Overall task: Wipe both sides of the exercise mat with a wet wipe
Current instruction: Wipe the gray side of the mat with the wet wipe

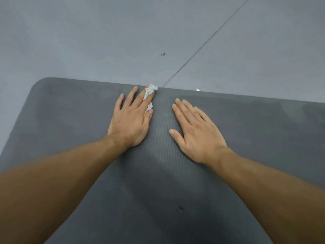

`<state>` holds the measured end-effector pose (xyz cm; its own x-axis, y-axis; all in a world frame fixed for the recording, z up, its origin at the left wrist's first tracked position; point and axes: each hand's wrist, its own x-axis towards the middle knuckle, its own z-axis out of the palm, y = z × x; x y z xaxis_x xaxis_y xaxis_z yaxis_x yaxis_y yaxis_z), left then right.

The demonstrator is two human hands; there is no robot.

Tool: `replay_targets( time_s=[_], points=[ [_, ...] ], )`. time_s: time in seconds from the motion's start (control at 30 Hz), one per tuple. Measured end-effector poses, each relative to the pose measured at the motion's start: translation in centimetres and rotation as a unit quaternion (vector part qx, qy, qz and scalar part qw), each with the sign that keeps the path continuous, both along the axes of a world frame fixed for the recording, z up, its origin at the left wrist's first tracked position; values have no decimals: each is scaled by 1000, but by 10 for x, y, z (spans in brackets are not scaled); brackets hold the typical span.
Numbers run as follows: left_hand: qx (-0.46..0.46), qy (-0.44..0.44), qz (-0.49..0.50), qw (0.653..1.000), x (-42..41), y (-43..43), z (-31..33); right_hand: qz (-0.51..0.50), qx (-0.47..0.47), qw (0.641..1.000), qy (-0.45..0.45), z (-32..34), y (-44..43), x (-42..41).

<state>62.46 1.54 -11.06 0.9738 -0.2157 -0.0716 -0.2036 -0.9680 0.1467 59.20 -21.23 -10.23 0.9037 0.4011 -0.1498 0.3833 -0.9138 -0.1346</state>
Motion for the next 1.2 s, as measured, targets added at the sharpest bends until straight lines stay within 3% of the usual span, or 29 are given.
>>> replay_targets(
  time_s=[0.13, 0.37, 0.7, 0.93, 1.2],
  points=[
    [-2, 13, 7, 1000, 1, -2, 2, -70, 19, 997, 1, -2, -20, -63],
    [-10, 49, 38, 998, -8, -16, 3, -22, 21, 1000, -3, -2, -66, -82],
    [18, 65, -48, 997, -170, -92, 5, -102, -2, 995, -14, -1, -130, -83],
    [14, 56, -52, 997, -115, -92, 6, -102, 19, 995, -11, 0, -133, -82],
    [-24, 89, 73, 993, 10, -135, 10, -102, 39, 994, -14, -1, -135, -81]
  ],
)
